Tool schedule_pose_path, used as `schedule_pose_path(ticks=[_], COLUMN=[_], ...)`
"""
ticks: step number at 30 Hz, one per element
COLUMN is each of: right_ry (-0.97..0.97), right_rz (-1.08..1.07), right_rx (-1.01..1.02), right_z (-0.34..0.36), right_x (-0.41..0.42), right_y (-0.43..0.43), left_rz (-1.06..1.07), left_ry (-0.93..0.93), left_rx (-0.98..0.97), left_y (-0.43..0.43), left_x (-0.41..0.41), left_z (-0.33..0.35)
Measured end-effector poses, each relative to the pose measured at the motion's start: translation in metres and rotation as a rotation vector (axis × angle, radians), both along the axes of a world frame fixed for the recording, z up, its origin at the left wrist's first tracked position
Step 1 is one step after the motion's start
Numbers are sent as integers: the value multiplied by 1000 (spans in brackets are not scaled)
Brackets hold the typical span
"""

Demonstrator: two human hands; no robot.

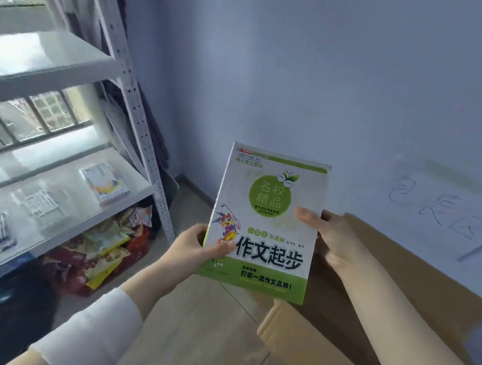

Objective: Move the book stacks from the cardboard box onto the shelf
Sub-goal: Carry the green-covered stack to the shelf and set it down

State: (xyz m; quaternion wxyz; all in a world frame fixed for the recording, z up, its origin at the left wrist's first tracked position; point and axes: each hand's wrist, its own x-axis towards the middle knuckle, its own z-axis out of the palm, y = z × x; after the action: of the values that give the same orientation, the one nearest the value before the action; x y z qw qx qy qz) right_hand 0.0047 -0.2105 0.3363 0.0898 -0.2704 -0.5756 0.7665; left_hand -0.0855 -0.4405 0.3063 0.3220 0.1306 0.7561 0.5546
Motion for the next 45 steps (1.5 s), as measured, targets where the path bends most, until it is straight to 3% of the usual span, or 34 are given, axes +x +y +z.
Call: schedule_pose_path(ticks=[8,15,24,34,45], right_ry=[81,140,249,509,565], right_rz=[325,463,592,770,822], right_rx=[1,-29,77,77,142], right_z=[30,64,102,168,120], right_x=[-161,-289,-459,-672,-752], right_y=[-133,-222,-238,-232,-239], left_rz=[229,427,609,802,801], left_ry=[92,158,217,457,474], left_rx=[45,37,130,131,33], left_y=[-157,-244,-247,-227,-240], left_x=[-94,-189,-323,-515,-579], left_z=[41,65,84,137,101])
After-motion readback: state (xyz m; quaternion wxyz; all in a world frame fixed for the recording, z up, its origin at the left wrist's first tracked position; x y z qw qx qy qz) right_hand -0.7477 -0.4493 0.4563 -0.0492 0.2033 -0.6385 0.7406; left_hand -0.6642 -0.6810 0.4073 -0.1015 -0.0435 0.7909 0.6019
